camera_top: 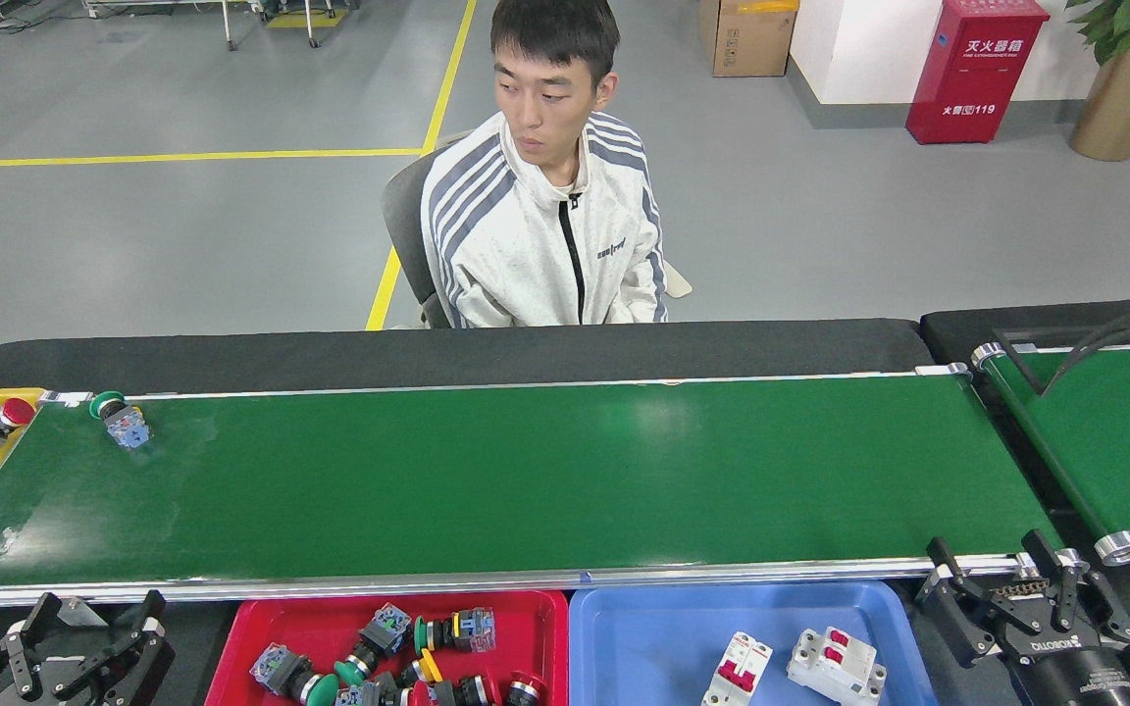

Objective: Pick switch part from conveyor to tray

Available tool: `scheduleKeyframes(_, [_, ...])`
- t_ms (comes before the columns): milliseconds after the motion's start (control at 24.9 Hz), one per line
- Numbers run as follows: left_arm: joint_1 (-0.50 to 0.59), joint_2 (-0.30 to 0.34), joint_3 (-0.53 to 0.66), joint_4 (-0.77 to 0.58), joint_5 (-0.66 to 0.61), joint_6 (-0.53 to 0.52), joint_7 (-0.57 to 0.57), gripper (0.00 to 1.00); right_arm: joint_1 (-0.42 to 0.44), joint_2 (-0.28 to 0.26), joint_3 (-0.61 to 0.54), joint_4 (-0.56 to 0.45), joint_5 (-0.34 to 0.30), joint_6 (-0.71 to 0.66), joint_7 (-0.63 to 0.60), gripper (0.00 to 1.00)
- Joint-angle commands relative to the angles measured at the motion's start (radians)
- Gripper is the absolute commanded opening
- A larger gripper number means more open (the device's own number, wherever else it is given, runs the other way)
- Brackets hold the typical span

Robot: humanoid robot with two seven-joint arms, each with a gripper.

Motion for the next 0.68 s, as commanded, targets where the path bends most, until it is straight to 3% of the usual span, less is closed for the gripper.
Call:
scheduleKeyframes(0, [-0.015,0.012,0.013,-0.015,0.004,0.000,-0.019,1.00,0.025,0.012,-0.022,-0.029,0.008,0.003,-0.004,0.99])
scheduleKeyframes(201, [-0.027,0.004,0.023,-0.014,0.005,-0.001,-0.024,1.00,0.071,0.020,-0.039,-0.035,0.084,0.114,-0.013,0.98])
scheduleKeyframes(642, [-0.069,0.001,0.030,-0.001,0.002,0.009,-0.030,1.00,0.073,0.020,-0.039,-0.035,0.084,0.111,-0.050,0.99])
